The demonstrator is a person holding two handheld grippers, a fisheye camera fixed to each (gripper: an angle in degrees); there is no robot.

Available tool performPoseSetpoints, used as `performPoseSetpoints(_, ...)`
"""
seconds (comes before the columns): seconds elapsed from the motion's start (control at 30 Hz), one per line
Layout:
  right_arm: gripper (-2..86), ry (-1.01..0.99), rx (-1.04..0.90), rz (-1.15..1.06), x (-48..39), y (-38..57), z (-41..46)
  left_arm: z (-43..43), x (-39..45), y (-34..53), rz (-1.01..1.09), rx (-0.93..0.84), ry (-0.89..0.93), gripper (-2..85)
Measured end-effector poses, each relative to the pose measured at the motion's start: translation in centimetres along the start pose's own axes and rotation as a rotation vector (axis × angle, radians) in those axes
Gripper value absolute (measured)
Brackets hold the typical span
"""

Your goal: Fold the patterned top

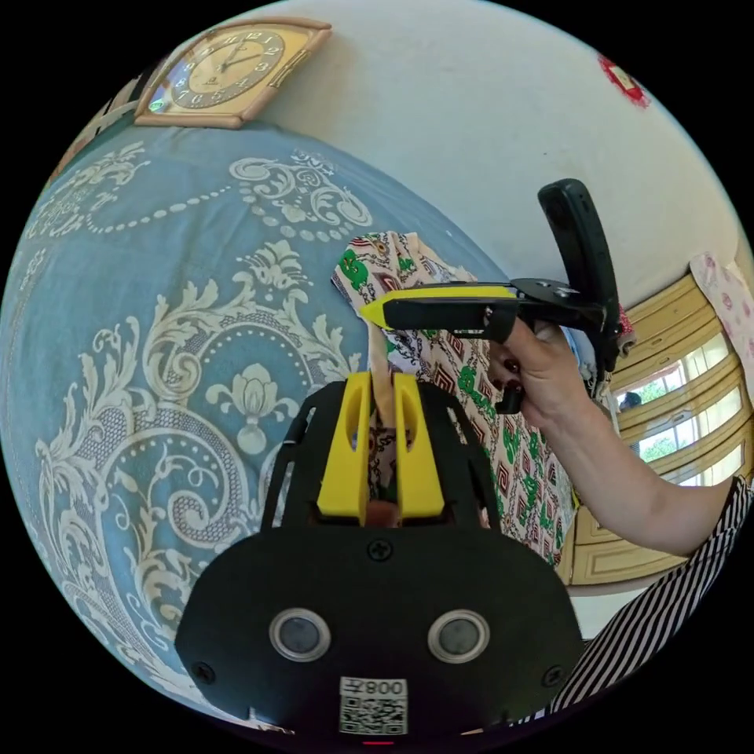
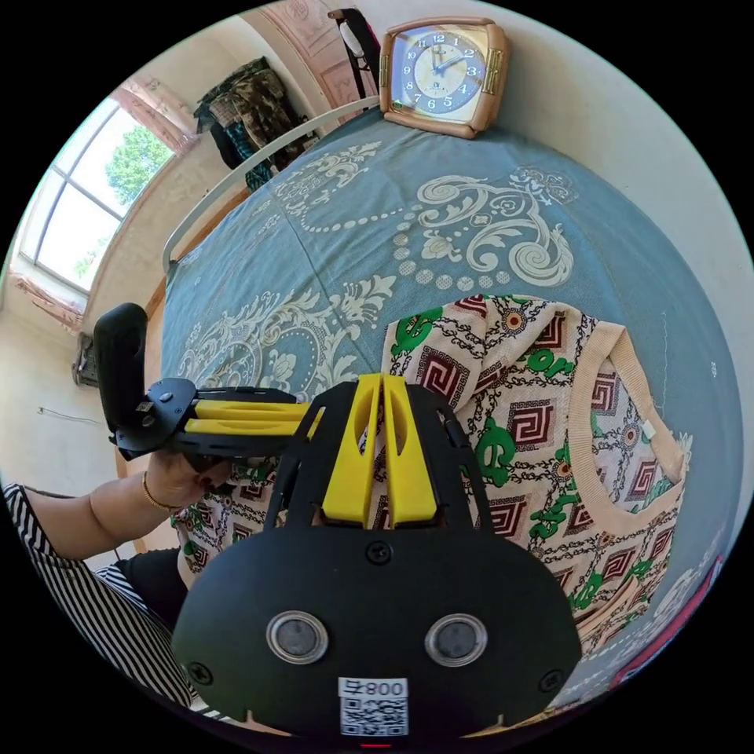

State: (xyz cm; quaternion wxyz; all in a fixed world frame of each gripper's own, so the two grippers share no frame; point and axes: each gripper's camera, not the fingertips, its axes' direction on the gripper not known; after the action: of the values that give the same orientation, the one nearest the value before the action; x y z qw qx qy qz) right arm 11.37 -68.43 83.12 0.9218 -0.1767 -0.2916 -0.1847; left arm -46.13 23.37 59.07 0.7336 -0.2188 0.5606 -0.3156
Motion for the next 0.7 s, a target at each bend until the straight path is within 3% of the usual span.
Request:
performPoseSetpoints(0.2,0.8,-0.139,0.13,0.051,2.4,-0.4,-1.1,-3.9,1.1,0.7,0.084,0.097,-0.054,1.1)
performPoseSetpoints(0.27,1.4,-0.203,0.215,0.065,3.2,-0.8,-2.3,-7.0,1.9,0.8,0.132,0.2,-0.151,0.8)
performPoseSetpoints(0.4,3.3,-0.263,0.219,0.098,4.7,-2.0,-2.1,-9.2,2.0,1.3,0.157,0.236,-0.304,0.5)
performPoseSetpoints(0.7,6.4,-0.177,0.123,0.084,4.8,-5.4,-0.3,-6.6,2.6,5.5,0.172,0.128,-0.334,0.3)
